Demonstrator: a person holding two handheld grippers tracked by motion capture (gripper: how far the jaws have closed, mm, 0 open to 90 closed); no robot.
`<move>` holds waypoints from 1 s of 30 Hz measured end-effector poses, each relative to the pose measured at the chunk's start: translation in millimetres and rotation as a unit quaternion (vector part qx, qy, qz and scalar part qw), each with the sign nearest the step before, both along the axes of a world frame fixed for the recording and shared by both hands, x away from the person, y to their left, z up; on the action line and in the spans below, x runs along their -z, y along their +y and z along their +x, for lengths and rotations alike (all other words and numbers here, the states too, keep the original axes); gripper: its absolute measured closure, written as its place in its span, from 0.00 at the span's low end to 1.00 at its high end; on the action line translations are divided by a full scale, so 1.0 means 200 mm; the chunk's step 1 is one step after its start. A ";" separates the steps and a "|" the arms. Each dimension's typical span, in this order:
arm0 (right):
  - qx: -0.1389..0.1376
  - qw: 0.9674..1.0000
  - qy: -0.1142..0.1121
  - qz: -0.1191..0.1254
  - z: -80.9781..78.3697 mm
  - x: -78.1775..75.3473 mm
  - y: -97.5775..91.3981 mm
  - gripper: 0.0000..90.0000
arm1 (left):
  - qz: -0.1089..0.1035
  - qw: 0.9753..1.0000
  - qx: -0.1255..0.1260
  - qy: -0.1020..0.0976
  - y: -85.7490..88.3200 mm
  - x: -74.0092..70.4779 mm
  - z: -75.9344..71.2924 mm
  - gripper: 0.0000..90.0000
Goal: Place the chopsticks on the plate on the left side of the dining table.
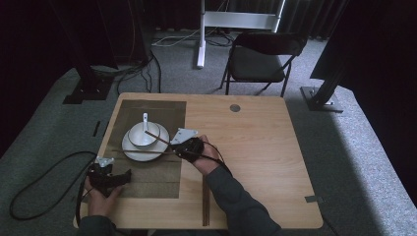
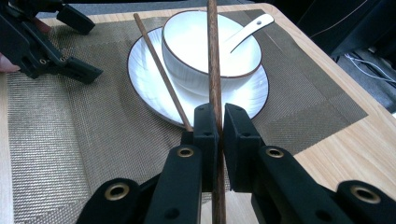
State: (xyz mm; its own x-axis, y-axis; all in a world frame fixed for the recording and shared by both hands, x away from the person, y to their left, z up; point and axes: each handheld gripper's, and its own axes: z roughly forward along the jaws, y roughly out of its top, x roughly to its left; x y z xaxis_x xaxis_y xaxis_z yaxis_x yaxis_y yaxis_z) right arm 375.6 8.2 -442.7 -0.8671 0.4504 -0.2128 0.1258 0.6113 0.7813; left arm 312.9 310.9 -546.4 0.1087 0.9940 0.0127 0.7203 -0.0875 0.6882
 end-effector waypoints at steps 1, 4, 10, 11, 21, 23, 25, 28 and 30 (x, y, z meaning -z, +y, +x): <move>0.000 1.000 0.000 0.001 0.00 0.00 0.00 0.94 | 0.000 1.000 0.000 0.000 0.00 0.00 0.00 0.00; -0.002 1.000 -0.001 0.004 0.01 -0.01 0.01 0.94 | 0.000 1.000 0.000 0.000 0.00 0.00 0.00 0.00; -0.004 1.000 0.001 0.004 0.03 -0.01 0.03 0.94 | 0.000 1.000 0.000 0.000 0.00 0.00 0.00 0.00; -0.003 1.000 0.002 0.005 0.03 -0.01 0.04 0.94 | 0.000 1.000 0.000 0.000 0.00 0.00 0.00 0.00; -0.005 1.000 -0.003 0.005 0.04 -0.03 0.06 0.94 | 0.000 1.000 0.000 0.000 0.00 0.00 0.00 0.00; -0.006 1.000 -0.004 0.005 0.04 -0.03 0.06 0.94 | 0.000 1.000 0.000 0.000 0.00 0.00 0.00 0.00; -0.006 1.000 -0.003 0.004 0.05 -0.04 0.06 0.94 | 0.000 1.000 0.000 0.000 0.00 0.00 0.00 0.00; -0.007 1.000 -0.006 0.004 0.05 -0.04 0.07 0.94 | 0.000 1.000 0.000 0.000 0.00 0.00 0.00 0.00; -0.007 1.000 -0.006 0.006 0.06 -0.04 0.07 0.94 | 0.000 1.000 0.000 0.000 0.00 0.00 0.00 0.00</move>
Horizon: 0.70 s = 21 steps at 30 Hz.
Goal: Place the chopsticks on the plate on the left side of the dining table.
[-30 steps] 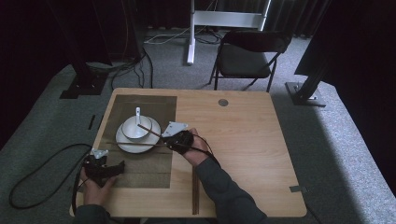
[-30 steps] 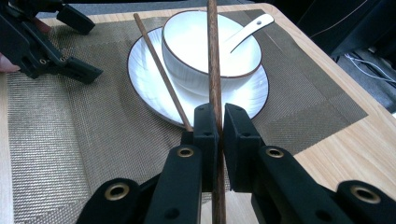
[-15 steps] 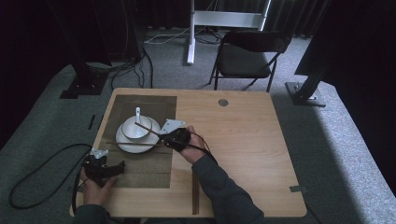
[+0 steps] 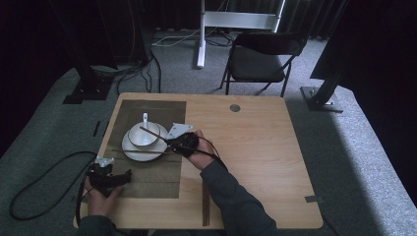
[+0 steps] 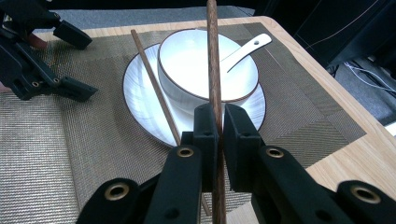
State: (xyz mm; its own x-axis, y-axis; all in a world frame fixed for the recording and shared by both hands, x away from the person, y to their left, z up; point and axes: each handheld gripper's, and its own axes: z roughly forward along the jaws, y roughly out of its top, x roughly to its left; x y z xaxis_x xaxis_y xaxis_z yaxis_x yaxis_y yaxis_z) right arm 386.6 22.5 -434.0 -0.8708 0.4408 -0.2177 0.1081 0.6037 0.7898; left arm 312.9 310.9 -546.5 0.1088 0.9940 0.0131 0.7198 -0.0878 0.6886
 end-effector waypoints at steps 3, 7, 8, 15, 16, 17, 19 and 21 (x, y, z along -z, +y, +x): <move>0.000 1.000 0.001 0.001 0.00 0.00 0.01 0.94 | 0.000 1.000 0.000 0.000 0.00 0.00 0.00 0.00; -0.003 1.000 0.002 -0.001 0.01 0.01 0.03 0.94 | 0.000 1.000 0.000 0.000 0.00 0.00 0.00 0.00; -0.004 1.000 0.002 -0.001 0.01 0.01 0.03 0.94 | 0.000 1.000 0.000 0.000 0.00 0.00 0.00 0.00; -0.009 1.000 0.002 -0.003 0.02 0.01 0.05 0.94 | 0.000 1.000 0.000 0.000 0.00 0.00 0.00 0.00; -0.009 1.000 0.003 -0.003 0.02 0.01 0.06 0.94 | 0.000 1.000 0.000 0.000 0.00 0.00 0.00 0.00; -0.009 1.000 0.003 -0.003 0.02 0.01 0.06 0.94 | 0.000 1.000 0.000 0.000 0.00 0.00 0.00 0.00; -0.010 1.000 0.004 -0.004 0.03 0.01 0.06 0.94 | 0.000 1.000 0.000 0.000 0.00 0.00 0.00 0.00; -0.011 1.000 0.005 -0.004 0.03 0.01 0.07 0.94 | 0.000 1.000 0.000 0.000 0.00 0.00 0.00 0.00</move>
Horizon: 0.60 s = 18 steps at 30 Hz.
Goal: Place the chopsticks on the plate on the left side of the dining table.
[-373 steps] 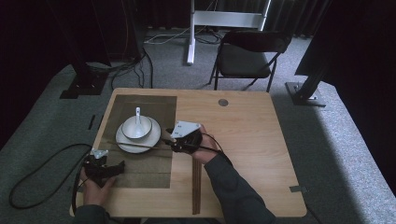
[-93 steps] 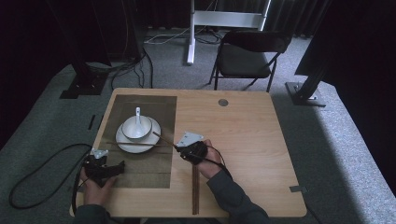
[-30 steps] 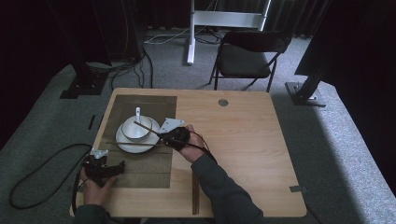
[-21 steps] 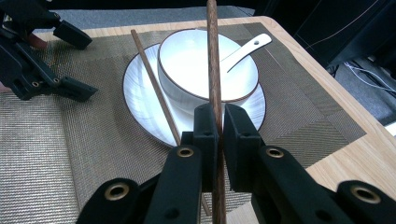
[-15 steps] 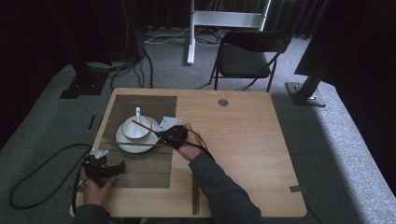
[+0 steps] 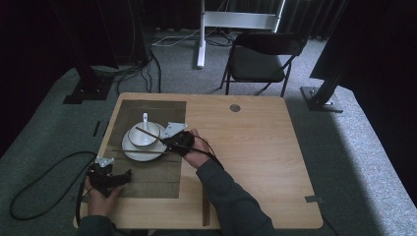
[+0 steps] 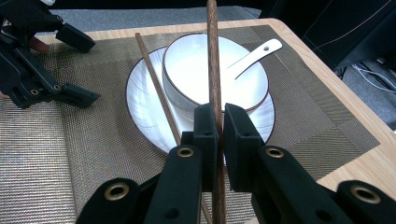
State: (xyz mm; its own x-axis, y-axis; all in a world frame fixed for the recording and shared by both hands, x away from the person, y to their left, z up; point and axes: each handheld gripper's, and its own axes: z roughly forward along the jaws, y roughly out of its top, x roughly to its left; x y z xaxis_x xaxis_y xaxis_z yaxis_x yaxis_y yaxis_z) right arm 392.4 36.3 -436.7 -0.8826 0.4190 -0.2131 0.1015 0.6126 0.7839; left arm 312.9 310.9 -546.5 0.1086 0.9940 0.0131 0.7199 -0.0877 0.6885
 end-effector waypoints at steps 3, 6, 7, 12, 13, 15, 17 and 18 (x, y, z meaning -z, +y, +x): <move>-0.002 1.000 0.000 0.000 0.00 0.00 0.01 0.94 | 0.000 1.000 0.000 0.000 0.00 0.00 0.00 0.00; -0.003 1.000 0.001 0.000 0.00 0.01 0.02 0.94 | 0.000 1.000 0.000 0.000 0.00 0.00 0.00 0.00; -0.003 1.000 0.002 0.001 0.01 0.01 0.02 0.94 | 0.000 1.000 0.000 0.000 0.00 0.00 0.00 0.00; -0.005 1.000 0.003 0.000 0.01 0.01 0.03 0.94 | 0.000 1.000 0.000 0.000 0.00 0.00 0.00 0.00; -0.006 1.000 0.003 -0.001 0.01 0.01 0.03 0.94 | 0.000 1.000 0.000 0.000 0.00 0.00 0.00 0.00; -0.007 1.000 0.002 0.000 0.01 0.01 0.04 0.94 | 0.000 1.000 0.000 0.000 0.00 0.00 0.00 0.00; -0.007 1.000 0.002 -0.001 0.01 0.00 0.04 0.94 | 0.000 1.000 0.000 0.000 0.00 0.00 0.00 0.00; -0.008 1.000 0.002 0.000 0.01 0.00 0.04 0.94 | 0.000 1.000 0.000 0.000 0.00 0.00 0.00 0.00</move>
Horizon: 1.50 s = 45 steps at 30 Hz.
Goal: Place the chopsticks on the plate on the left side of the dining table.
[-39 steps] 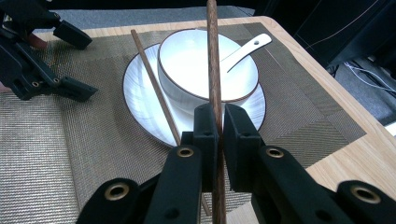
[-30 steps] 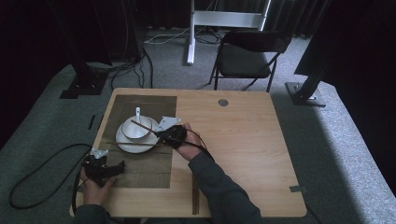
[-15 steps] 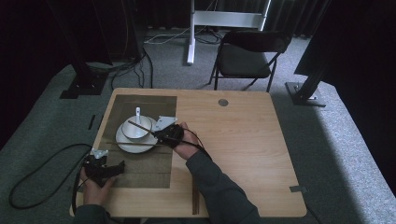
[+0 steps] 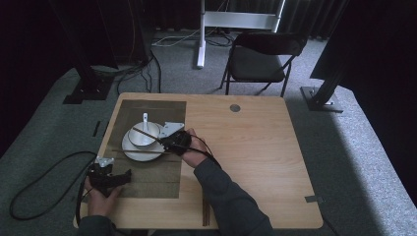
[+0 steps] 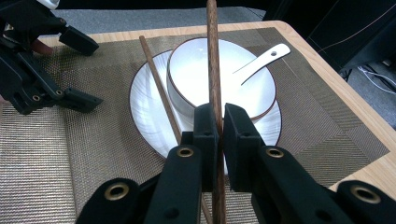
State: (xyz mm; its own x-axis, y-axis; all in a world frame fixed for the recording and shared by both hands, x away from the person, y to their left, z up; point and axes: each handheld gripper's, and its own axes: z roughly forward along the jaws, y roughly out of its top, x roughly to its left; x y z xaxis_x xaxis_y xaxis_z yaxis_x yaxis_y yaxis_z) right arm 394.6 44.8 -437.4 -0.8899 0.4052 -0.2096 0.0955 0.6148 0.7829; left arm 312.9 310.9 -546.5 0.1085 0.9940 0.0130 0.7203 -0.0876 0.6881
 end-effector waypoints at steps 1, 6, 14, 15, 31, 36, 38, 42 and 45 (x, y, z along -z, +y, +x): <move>0.000 1.000 0.000 0.000 0.00 0.00 0.00 0.94 | 0.000 1.000 0.000 0.000 0.00 0.00 0.00 0.00; -0.001 1.000 0.000 0.000 0.00 0.00 0.01 0.94 | 0.000 1.000 0.000 0.000 0.00 0.00 0.00 0.00; -0.004 1.000 0.002 0.000 0.01 0.00 0.02 0.94 | 0.000 1.000 0.000 0.000 0.00 0.00 0.00 0.00; -0.004 1.000 0.001 0.000 0.01 -0.01 0.02 0.94 | 0.000 1.000 0.000 0.000 0.00 0.00 0.00 0.00; -0.014 1.000 -0.001 -0.001 0.01 -0.01 0.07 0.94 | 0.000 1.000 0.000 0.000 0.00 0.00 0.00 0.00; -0.016 1.000 -0.001 -0.001 0.01 -0.01 0.08 0.94 | 0.000 1.000 0.000 0.000 0.00 0.00 0.00 0.00; -0.017 1.000 -0.001 -0.003 0.01 -0.01 0.09 0.94 | 0.000 1.000 0.000 0.000 0.00 0.00 0.00 0.00; -0.019 1.000 -0.001 -0.003 0.01 -0.01 0.09 0.94 | 0.000 1.000 0.000 0.000 0.00 0.00 0.00 0.00; -0.020 1.000 0.000 -0.004 0.01 -0.01 0.10 0.94 | 0.000 1.000 0.000 0.000 0.00 0.00 0.00 0.00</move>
State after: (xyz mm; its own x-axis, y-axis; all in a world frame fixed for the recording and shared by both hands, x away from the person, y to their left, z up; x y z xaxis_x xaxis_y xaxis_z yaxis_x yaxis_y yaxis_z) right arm 396.5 64.2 -436.0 -0.9051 0.3685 -0.2121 0.0717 0.6240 0.7781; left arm 312.9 310.9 -546.5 0.1086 0.9940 0.0127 0.7201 -0.0875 0.6883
